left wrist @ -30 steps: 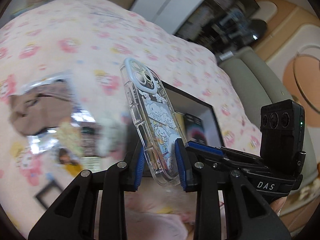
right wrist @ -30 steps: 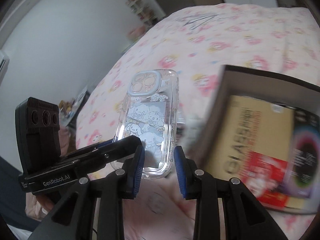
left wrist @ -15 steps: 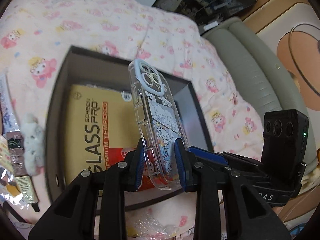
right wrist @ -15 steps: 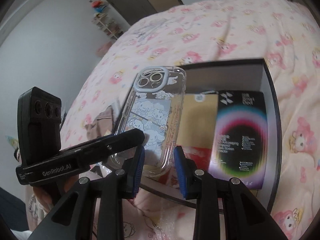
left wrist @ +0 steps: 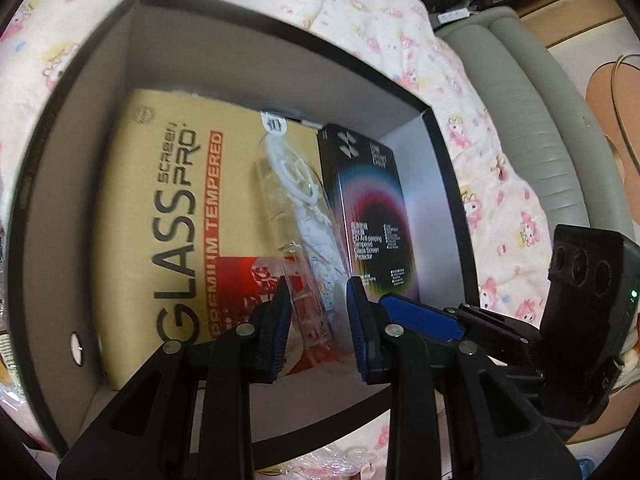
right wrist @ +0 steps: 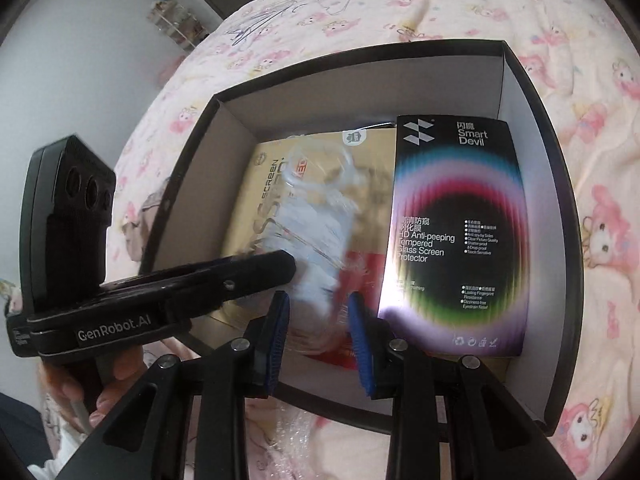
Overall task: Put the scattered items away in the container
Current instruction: 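Lower the phone case onto the GLASS box inside the open box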
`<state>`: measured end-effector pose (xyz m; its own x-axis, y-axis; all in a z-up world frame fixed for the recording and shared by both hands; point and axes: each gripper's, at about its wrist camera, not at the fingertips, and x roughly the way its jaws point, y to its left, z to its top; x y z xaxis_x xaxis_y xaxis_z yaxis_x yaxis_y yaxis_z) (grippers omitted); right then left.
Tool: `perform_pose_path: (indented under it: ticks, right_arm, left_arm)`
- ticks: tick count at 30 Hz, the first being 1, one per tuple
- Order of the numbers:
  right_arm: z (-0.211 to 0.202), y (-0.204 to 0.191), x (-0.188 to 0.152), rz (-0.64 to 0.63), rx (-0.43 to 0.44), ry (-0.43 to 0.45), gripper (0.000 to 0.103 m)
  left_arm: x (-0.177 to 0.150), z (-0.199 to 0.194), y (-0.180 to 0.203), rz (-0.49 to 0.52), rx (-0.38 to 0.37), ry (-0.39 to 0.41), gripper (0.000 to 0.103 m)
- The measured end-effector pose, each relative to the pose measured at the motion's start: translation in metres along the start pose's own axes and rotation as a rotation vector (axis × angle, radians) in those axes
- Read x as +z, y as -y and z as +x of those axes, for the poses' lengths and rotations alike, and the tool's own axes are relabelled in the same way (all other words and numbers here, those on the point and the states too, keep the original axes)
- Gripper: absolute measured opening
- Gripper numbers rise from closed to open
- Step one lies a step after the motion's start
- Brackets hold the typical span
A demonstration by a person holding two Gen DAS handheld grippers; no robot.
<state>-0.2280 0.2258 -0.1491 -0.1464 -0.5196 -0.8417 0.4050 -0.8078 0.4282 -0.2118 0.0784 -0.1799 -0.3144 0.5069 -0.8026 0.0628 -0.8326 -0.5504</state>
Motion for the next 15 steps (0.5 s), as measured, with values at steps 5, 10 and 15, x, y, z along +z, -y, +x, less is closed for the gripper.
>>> perform_pose_path:
  ticks: [5,10,15]
  right_arm:
    - [0.007,0.002,-0.004,-0.008,-0.076,-0.013,0.028]
    - [0.003,0.005,-0.001,-0.004,-0.139,0.008,0.028]
    - [0.005,0.004,0.001,-0.014,-0.186,0.018,0.028]
  left_arm:
    - [-0.002,0.009,0.001,-0.017,0.080,-0.033,0.026]
    - [-0.006,0.002,-0.004,-0.041,0.119,-0.033,0.036]
    - [-0.003,0.000,-0.007,-0.047,0.157,-0.019,0.039]
